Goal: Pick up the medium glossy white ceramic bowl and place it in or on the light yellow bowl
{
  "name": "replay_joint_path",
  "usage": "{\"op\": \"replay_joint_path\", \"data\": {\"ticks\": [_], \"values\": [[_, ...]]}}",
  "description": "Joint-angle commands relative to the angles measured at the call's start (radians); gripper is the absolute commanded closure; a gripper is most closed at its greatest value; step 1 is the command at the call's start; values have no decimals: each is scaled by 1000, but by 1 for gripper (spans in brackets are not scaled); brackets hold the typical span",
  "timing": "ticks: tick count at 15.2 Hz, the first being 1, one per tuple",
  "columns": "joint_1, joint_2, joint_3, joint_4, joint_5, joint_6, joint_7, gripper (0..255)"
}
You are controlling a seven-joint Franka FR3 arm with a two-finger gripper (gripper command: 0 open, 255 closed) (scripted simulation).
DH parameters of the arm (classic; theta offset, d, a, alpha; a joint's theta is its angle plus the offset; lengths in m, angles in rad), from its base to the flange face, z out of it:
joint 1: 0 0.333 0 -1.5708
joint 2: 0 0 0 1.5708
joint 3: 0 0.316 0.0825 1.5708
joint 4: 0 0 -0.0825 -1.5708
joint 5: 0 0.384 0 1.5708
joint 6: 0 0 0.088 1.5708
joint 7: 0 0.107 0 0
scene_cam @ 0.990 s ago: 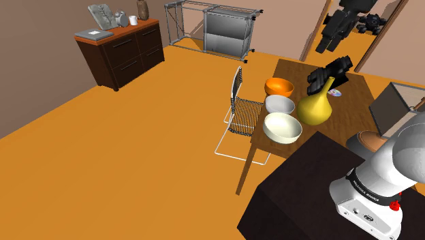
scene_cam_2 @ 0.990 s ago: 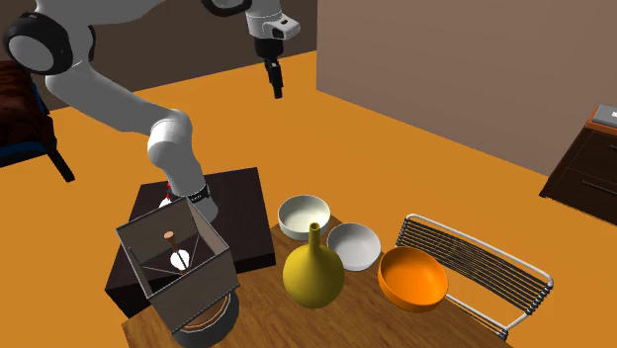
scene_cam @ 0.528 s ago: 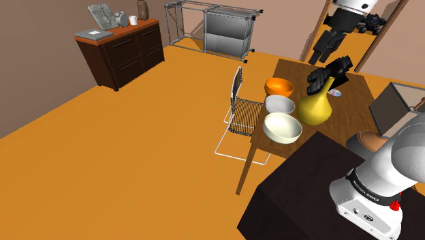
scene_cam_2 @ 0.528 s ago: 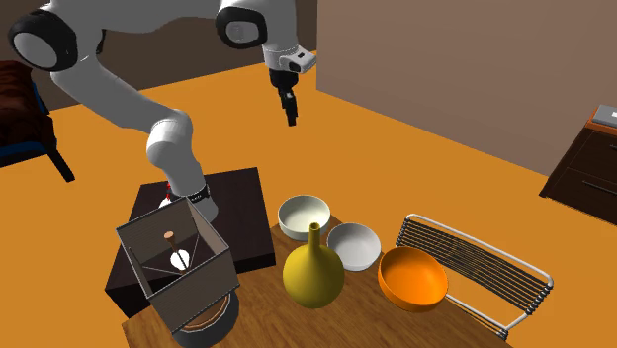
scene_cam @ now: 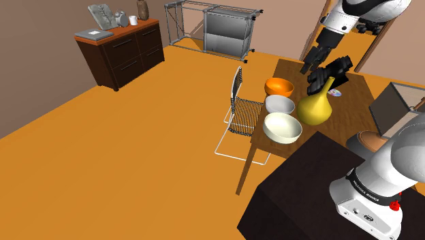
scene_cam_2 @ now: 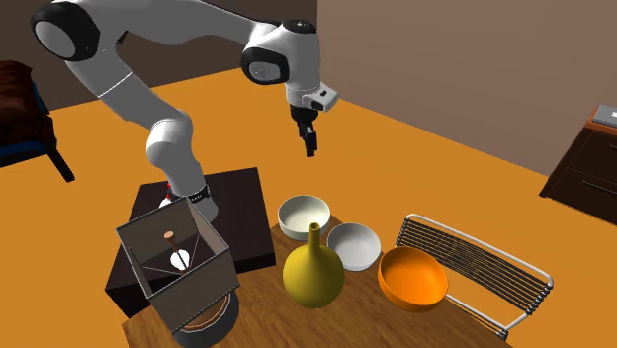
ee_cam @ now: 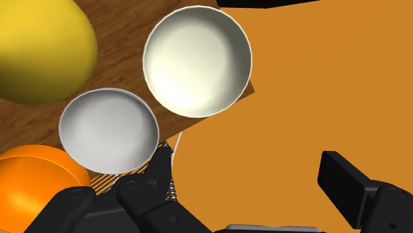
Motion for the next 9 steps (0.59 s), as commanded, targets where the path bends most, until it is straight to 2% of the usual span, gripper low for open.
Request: {"op": "replay_joint_path", "data": {"ticks": [1, 5, 9], "values": [[-1, 59, -39, -1, 7, 53, -50, 0], [8, 197, -111, 29, 52, 139, -151, 0], [18, 353, -175, 82, 136, 208, -272, 0]]}}
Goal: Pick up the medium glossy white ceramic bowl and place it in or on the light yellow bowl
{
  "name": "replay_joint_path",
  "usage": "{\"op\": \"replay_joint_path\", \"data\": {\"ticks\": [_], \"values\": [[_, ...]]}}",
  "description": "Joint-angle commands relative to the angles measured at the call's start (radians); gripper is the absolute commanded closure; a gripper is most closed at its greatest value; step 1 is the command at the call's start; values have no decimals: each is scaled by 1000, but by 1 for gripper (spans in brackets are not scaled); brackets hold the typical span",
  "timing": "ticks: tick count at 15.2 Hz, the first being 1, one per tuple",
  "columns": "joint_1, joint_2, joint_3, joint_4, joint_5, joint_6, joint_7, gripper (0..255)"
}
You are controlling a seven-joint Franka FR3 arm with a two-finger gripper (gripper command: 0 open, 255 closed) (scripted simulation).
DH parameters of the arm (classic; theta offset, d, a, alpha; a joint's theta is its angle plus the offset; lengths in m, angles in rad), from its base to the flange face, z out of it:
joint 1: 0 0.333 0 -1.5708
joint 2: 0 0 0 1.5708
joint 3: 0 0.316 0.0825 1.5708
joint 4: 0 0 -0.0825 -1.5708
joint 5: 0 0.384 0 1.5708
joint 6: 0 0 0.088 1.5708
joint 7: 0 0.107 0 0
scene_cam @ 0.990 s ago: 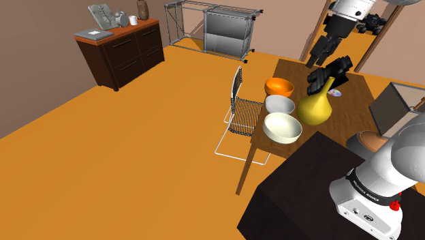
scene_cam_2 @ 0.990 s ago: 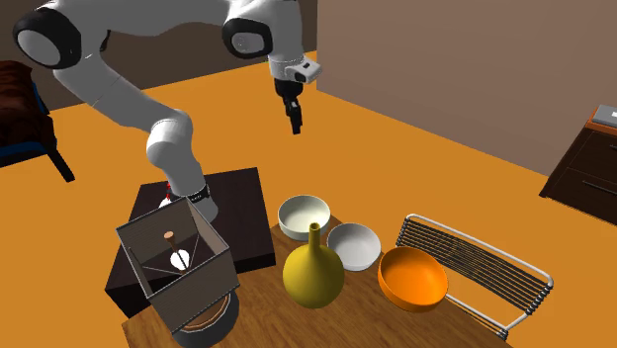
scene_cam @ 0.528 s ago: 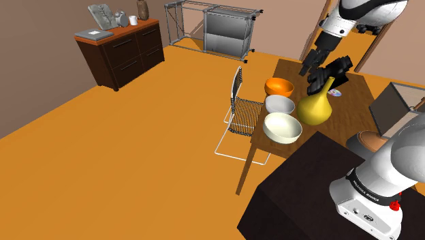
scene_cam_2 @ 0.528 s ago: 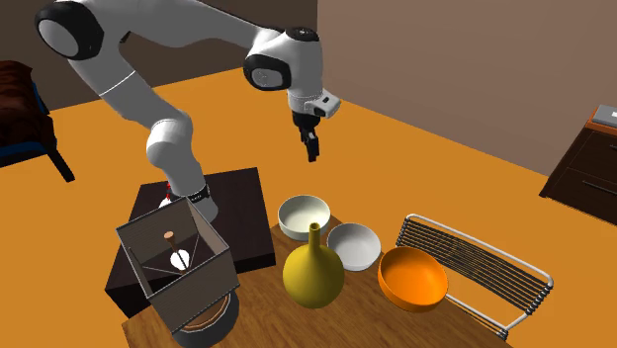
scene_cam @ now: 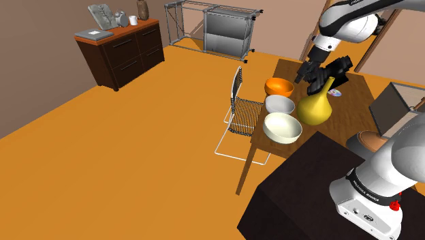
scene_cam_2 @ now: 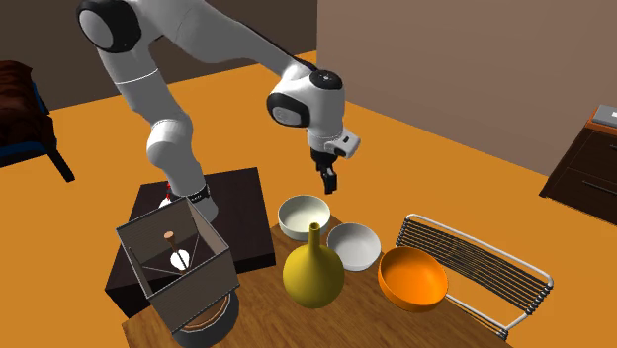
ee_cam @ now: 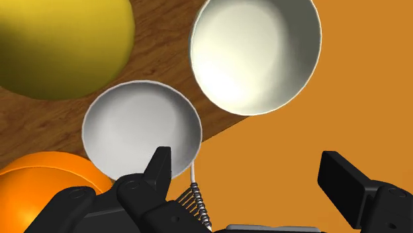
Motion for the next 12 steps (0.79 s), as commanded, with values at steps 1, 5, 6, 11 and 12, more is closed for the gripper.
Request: {"op": "replay_joint_path", "data": {"ticks": [1, 5, 6, 11, 12], "values": [[1, 81, -29, 32, 50, 28, -67, 0], [-16, 256, -58, 114, 179, 62, -205, 0], [-26, 301, -59, 138, 212, 66, -239, 0], [-107, 518, -30, 277, 359, 68, -379, 0], [-127, 559, -20, 308, 382, 67, -400, 0]]}}
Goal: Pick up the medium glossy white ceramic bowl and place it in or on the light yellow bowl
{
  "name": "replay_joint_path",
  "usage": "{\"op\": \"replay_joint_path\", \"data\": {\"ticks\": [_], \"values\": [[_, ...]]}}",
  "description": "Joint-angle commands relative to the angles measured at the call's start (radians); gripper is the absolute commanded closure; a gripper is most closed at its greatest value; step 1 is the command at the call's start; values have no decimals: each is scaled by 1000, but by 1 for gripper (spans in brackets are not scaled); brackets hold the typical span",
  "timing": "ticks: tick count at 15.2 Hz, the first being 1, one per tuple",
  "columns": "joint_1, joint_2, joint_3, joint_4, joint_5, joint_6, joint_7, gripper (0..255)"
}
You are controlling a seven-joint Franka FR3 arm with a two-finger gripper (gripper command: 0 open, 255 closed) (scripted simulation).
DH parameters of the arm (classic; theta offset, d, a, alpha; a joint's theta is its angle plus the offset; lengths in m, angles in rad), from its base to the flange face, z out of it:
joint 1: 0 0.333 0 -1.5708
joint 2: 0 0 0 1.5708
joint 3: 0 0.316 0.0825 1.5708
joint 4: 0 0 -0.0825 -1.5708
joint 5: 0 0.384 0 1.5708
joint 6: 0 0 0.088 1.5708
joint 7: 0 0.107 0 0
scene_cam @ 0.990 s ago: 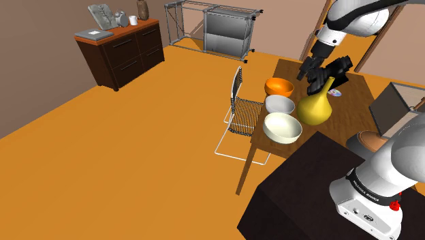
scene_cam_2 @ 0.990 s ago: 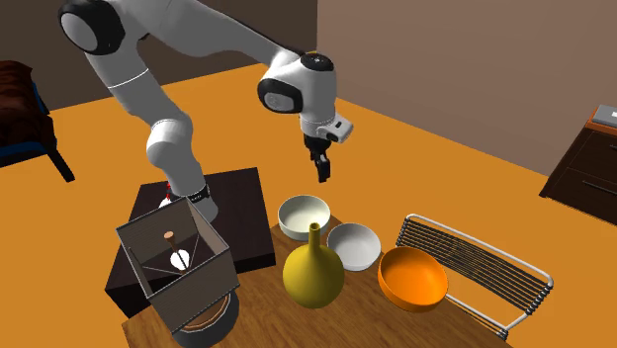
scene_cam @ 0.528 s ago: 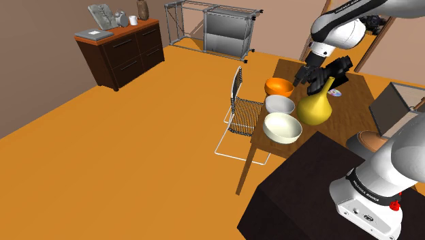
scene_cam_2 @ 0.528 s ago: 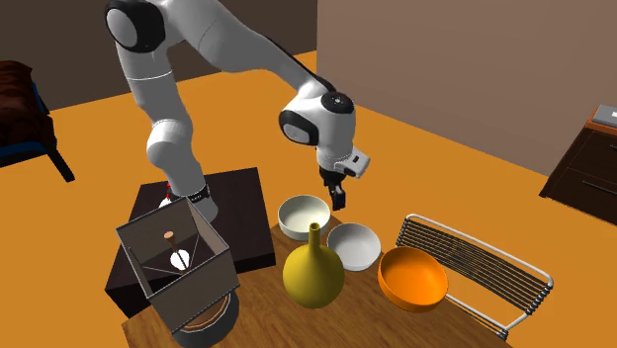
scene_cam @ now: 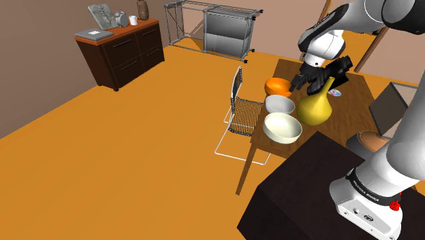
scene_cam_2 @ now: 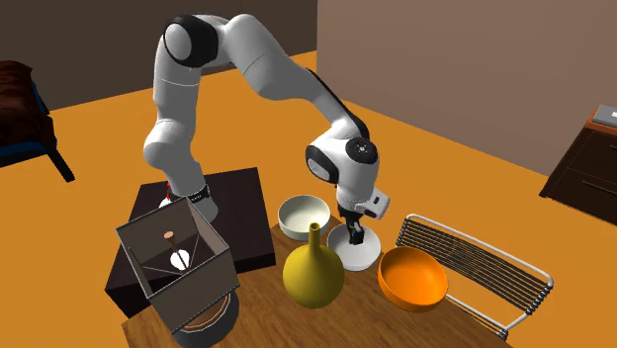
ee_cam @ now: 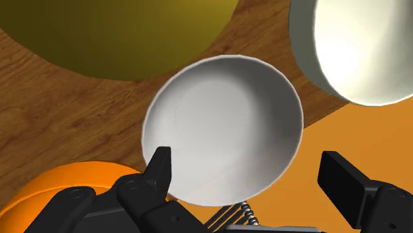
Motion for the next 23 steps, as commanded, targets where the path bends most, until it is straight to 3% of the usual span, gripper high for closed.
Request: {"op": "replay_joint_path", "data": {"ticks": [1, 8, 16, 23], "values": [[-36, 70, 14, 54, 39, -6, -40, 0], [-174, 344, 81, 310, 137, -37, -120, 0], [-183, 410, 117, 316, 179, 22, -141, 0], [-183, 410, 117, 316, 179, 22, -141, 0]]}}
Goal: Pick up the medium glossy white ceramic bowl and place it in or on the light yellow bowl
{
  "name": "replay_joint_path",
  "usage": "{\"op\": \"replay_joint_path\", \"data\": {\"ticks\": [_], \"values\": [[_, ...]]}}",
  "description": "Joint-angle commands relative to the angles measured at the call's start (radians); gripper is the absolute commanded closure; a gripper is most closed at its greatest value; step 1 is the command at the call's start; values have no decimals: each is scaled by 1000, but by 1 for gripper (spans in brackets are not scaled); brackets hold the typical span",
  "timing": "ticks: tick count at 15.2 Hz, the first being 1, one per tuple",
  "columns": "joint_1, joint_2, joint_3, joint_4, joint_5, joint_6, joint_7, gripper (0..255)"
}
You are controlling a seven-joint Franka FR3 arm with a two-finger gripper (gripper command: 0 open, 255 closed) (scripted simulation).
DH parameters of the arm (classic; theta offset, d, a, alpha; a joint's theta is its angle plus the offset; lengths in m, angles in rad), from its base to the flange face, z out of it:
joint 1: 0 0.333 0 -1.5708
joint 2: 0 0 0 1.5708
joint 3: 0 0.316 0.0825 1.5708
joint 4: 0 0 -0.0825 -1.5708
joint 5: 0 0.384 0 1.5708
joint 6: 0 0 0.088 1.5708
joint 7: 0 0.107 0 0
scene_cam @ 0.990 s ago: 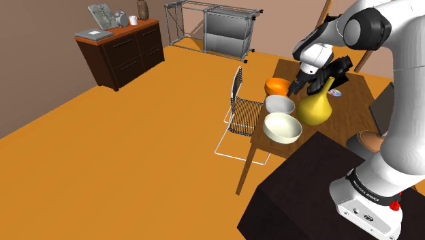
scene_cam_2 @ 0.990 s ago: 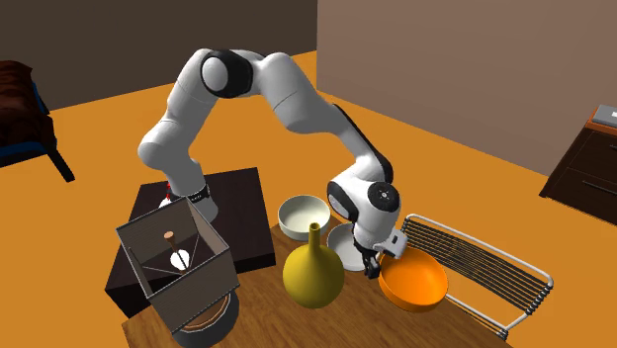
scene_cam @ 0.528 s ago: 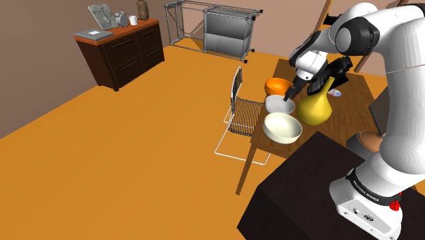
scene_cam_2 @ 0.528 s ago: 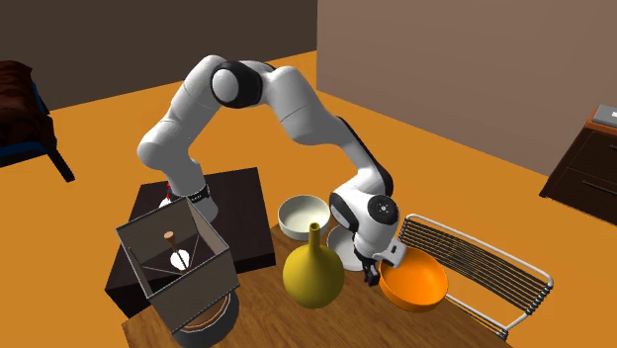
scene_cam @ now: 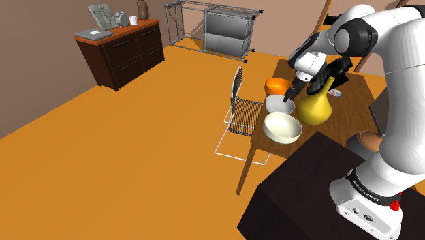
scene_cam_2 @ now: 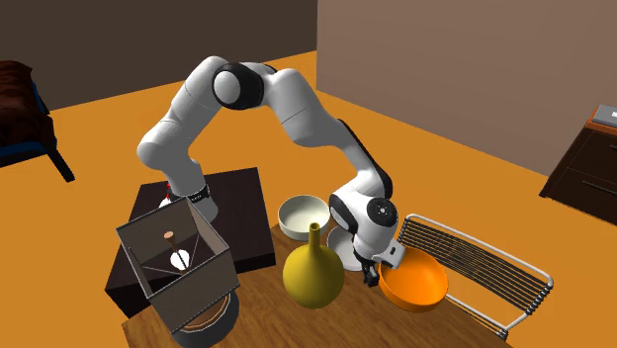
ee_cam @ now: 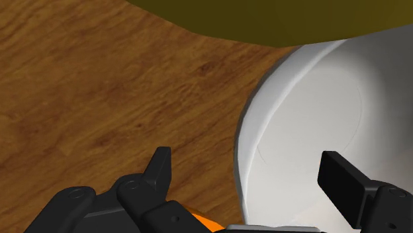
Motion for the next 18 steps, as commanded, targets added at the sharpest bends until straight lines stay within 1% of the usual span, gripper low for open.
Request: {"op": "replay_joint_path", "data": {"ticks": [1, 2, 11, 18], "values": [[0, 0, 0, 0, 0, 0, 0, 0], [0, 0, 0, 0, 0, 0, 0, 255], [0, 0, 0, 0, 0, 0, 0, 255], [22, -72, -31, -21, -38, -46, 30, 255]]}}
